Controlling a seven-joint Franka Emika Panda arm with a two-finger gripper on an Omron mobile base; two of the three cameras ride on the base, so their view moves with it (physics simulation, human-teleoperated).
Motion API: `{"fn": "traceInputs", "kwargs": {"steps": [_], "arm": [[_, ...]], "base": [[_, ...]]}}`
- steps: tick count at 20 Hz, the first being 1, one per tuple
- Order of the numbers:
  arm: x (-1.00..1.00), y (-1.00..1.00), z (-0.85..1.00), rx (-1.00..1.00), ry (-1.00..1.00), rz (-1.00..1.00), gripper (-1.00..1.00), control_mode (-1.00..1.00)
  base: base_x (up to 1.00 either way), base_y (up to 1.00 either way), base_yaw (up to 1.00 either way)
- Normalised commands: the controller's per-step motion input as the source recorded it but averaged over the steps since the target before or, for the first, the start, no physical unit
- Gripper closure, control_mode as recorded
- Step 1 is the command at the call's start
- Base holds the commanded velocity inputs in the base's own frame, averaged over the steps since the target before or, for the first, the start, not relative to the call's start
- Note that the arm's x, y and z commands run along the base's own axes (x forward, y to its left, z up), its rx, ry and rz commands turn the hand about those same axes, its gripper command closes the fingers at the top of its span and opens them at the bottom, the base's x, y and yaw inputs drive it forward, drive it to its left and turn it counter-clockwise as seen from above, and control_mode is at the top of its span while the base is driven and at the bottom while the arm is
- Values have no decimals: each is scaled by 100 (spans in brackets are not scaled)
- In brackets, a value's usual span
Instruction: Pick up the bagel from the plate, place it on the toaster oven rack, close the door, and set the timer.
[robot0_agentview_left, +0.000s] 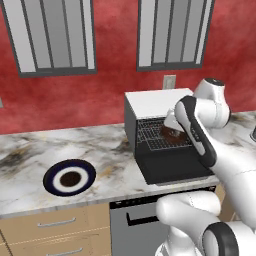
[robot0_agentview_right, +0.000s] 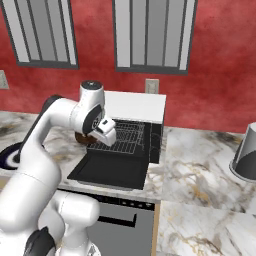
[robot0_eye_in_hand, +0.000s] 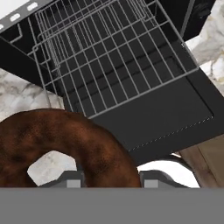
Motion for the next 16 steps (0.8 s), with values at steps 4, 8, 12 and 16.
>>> {"fn": "traceInputs", "kwargs": {"steps": [4,8,12,16], "arm": [[42,-47,-20,0,5,0,100,-100],[53,-27,-34,0,6,0,100,-100],[63,-17,-39,0,6,0,100,-100],[67,-7,-38,0,8,0,100,-100]], "base": [[0,0,0],[0,0,0],[0,0,0],[0,0,0]]}}
